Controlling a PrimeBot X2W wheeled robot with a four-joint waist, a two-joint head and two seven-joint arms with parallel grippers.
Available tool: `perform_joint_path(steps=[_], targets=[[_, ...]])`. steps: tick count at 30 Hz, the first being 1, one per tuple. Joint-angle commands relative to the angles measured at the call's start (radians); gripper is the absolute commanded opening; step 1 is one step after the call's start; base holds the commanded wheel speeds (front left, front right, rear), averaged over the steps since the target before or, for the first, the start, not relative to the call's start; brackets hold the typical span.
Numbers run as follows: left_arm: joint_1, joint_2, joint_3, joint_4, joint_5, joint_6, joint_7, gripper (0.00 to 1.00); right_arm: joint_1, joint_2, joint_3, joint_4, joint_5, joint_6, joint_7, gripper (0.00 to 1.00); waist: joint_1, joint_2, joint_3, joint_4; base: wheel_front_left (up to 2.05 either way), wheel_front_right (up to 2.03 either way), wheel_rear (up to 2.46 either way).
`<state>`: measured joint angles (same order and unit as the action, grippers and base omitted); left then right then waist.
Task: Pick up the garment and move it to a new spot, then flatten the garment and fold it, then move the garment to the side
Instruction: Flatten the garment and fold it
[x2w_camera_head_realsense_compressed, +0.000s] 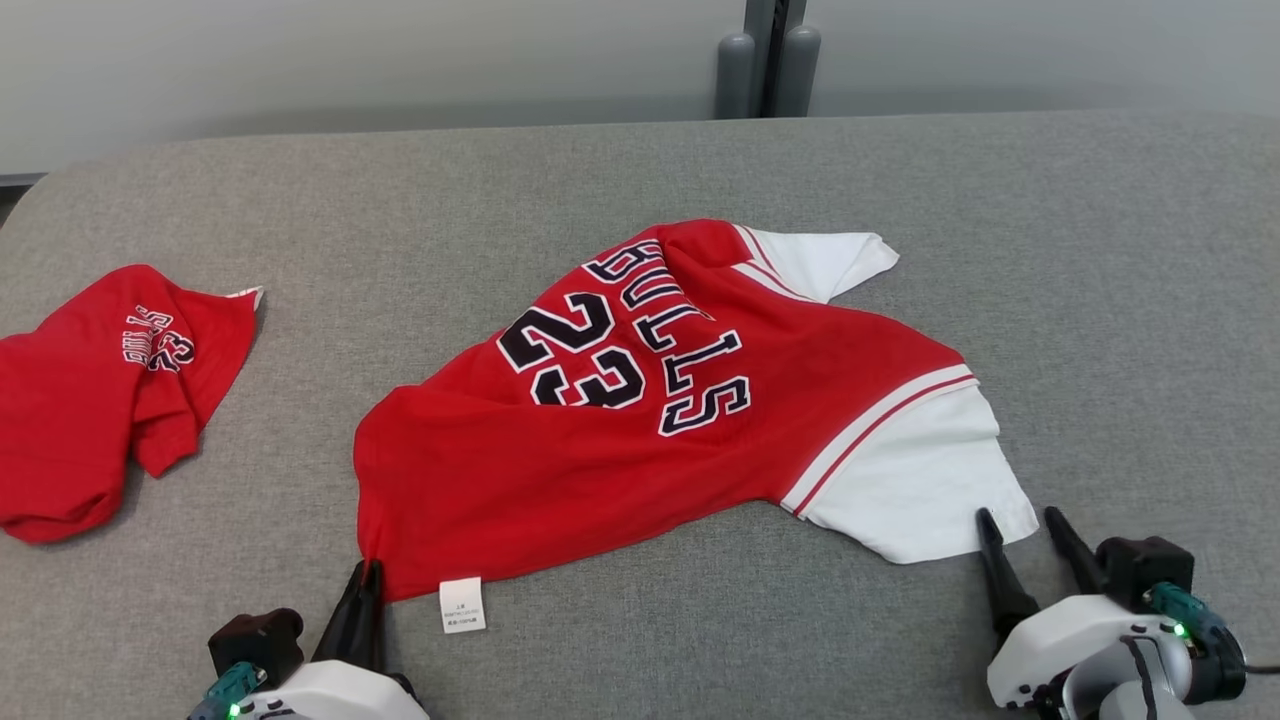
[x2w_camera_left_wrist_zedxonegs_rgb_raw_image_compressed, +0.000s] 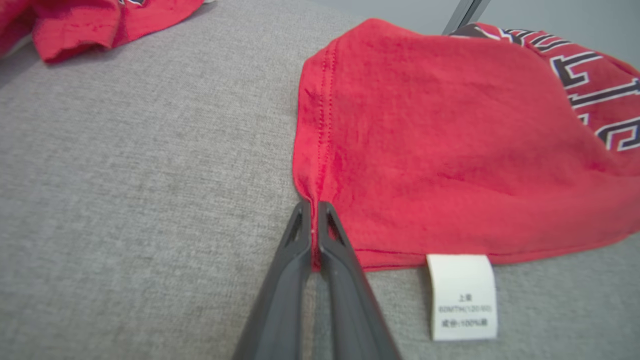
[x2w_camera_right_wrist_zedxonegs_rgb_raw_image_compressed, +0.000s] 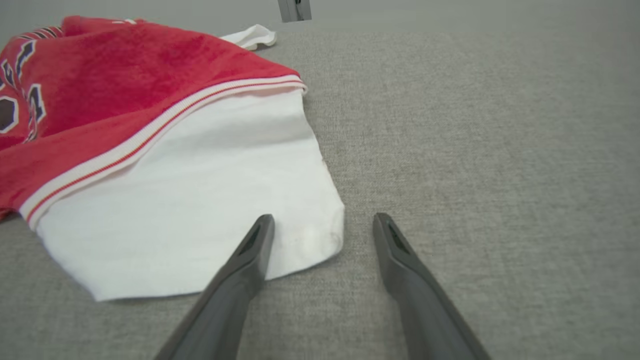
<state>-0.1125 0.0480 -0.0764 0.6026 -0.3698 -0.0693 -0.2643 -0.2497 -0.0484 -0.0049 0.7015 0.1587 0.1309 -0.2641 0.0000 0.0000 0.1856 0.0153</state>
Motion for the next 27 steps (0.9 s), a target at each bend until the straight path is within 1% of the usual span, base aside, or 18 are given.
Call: perform_joint_path(steps=[1,2,3,4,7,9,11,12,13,14,18,22,24,27], targets=[[-0.024,0.005,0.000,-0.004,0.007,-0.005,0.000,0.00,-0.021,-0.005,0.007,0.033,0.011,0.000,0.000,0.79,0.0000,0.0000,0.006,0.004,0.00,0.00,0.00],[-0.025,0.005,0.000,-0.005,0.008,-0.006,0.000,0.00,-0.022,-0.005,0.012,0.055,0.013,0.000,0.001,0.60,0.0000,0.0000,0.007,0.006,0.00,0.00,0.00],[-0.026,0.005,0.001,-0.007,0.008,-0.006,0.000,0.00,-0.023,-0.003,0.015,0.069,0.014,0.000,0.001,0.24,0.0000,0.0000,0.009,0.007,0.00,0.00,0.00],[-0.027,0.005,0.000,-0.009,0.007,-0.006,0.000,0.00,-0.026,-0.003,0.017,0.077,0.017,0.000,0.002,0.00,0.0000,0.0000,0.010,0.009,0.00,0.00,0.00],[-0.031,0.005,0.007,-0.027,0.014,-0.003,0.000,0.00,-0.029,-0.005,0.017,0.087,0.038,0.000,0.003,0.00,0.0000,0.0000,0.008,0.009,0.00,0.00,0.00],[-0.024,0.005,0.021,-0.041,0.004,0.005,0.000,0.00,-0.033,-0.006,0.014,0.055,0.053,0.000,0.002,0.00,0.0000,0.0000,0.003,0.005,0.00,0.00,0.00],[-0.015,0.005,0.029,-0.067,0.010,0.003,0.000,0.00,-0.032,-0.006,0.016,0.003,0.089,0.000,0.000,0.00,0.0000,0.0000,-0.008,-0.003,0.00,0.00,0.00],[-0.015,0.005,0.029,-0.067,0.010,0.003,0.000,0.00,-0.032,-0.006,0.016,0.003,0.089,0.000,0.000,0.00,0.0000,0.0000,-0.008,-0.003,0.00,0.00,0.00],[-0.012,0.005,0.040,-0.100,0.015,-0.001,0.000,0.00,-0.025,-0.006,0.019,-0.056,0.133,0.000,0.000,0.00,0.0000,0.0000,-0.026,-0.010,0.00,0.00,0.00],[-0.012,0.005,0.040,-0.100,0.015,-0.001,0.000,0.00,-0.025,-0.006,0.019,-0.056,0.133,0.000,0.000,0.00,0.0000,0.0000,-0.026,-0.010,0.00,0.00,0.00],[-0.036,0.005,0.058,-0.181,0.047,-0.013,0.000,0.00,-0.023,-0.006,0.013,-0.188,0.224,0.000,0.000,0.00,0.0000,0.0000,-0.075,-0.024,0.00,0.00,0.00],[-0.078,0.007,0.078,-0.263,0.103,-0.035,0.000,0.00,-0.056,-0.006,-0.005,-0.305,0.279,0.000,-0.001,0.00,0.0000,0.0000,-0.133,-0.037,0.00,0.00,0.00],[-0.110,0.021,0.085,-0.303,0.129,-0.046,0.000,0.00,-0.084,-0.007,-0.028,-0.360,0.318,0.000,-0.001,0.00,0.0000,0.0000,-0.162,-0.045,0.00,0.00,0.00],[-0.176,0.051,0.080,-0.357,0.153,-0.055,0.000,0.00,-0.149,-0.005,-0.049,-0.447,0.324,0.000,0.000,0.00,0.0000,0.0000,-0.185,-0.056,0.00,0.00,0.00]])
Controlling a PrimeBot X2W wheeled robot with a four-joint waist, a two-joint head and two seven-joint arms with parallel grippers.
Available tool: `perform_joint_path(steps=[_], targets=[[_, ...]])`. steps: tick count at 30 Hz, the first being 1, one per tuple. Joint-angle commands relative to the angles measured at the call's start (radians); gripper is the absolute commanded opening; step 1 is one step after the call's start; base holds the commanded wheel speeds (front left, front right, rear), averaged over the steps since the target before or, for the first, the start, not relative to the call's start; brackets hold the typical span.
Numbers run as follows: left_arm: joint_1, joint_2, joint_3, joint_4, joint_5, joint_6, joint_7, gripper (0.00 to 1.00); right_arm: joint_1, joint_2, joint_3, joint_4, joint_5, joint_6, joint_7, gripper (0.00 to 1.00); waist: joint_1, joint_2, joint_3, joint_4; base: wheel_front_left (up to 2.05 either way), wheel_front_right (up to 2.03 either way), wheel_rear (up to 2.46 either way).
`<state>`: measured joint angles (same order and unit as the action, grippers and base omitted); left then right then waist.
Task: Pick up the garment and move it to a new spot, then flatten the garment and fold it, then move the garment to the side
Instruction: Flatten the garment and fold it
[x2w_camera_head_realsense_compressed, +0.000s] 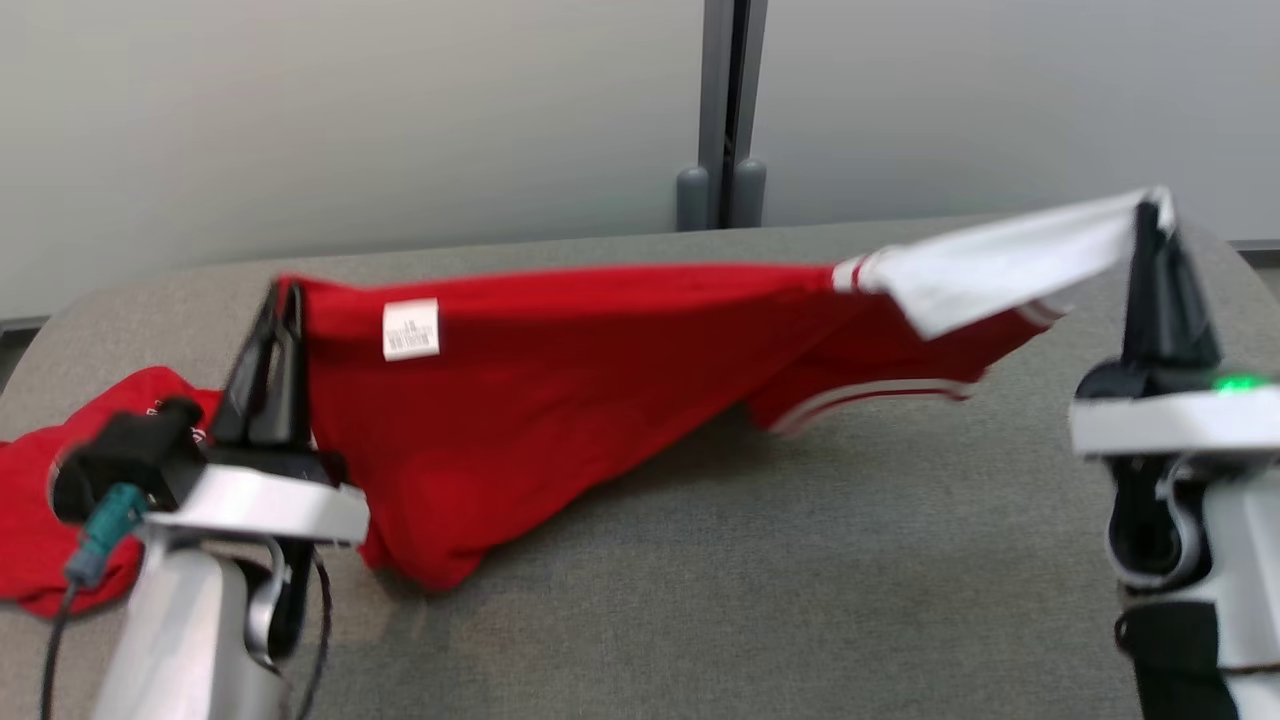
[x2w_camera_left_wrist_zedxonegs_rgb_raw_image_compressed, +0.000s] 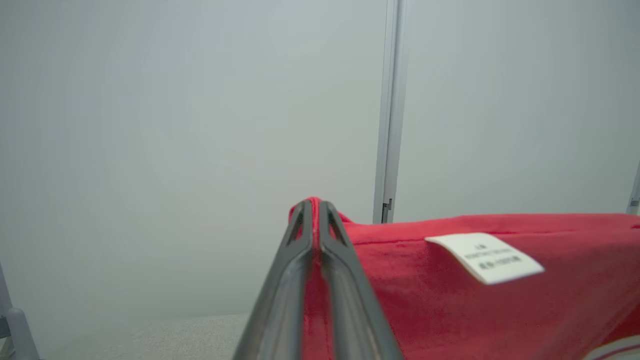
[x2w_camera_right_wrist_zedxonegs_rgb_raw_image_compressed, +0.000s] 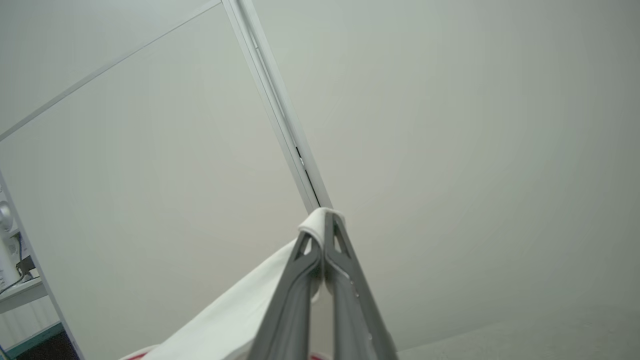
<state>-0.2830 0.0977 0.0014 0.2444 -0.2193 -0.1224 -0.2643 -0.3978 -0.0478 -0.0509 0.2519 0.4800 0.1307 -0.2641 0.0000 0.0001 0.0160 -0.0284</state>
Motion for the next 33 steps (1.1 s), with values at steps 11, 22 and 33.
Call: perform_joint_path(steps=[11,22,33], targets=[[-0.311,0.183,-0.091,-0.087,-0.063,-0.008,0.041,0.00,-0.299,-0.095,-0.011,-0.115,0.036,0.000,0.007,0.00,0.0000,-0.0001,-0.036,-0.037,0.00,0.00,0.00],[-0.662,0.234,-0.146,0.094,-0.003,0.001,0.080,0.00,-0.658,-0.120,-0.069,0.127,-0.080,0.000,0.018,0.00,0.0000,-0.0001,0.280,-0.019,0.00,0.00,0.00],[-1.074,0.234,-0.166,0.409,0.078,0.019,0.002,0.00,-1.043,-0.105,-0.173,0.266,-0.284,0.000,-0.002,0.00,0.0000,-0.0001,0.410,-0.030,0.00,0.00,0.00]])
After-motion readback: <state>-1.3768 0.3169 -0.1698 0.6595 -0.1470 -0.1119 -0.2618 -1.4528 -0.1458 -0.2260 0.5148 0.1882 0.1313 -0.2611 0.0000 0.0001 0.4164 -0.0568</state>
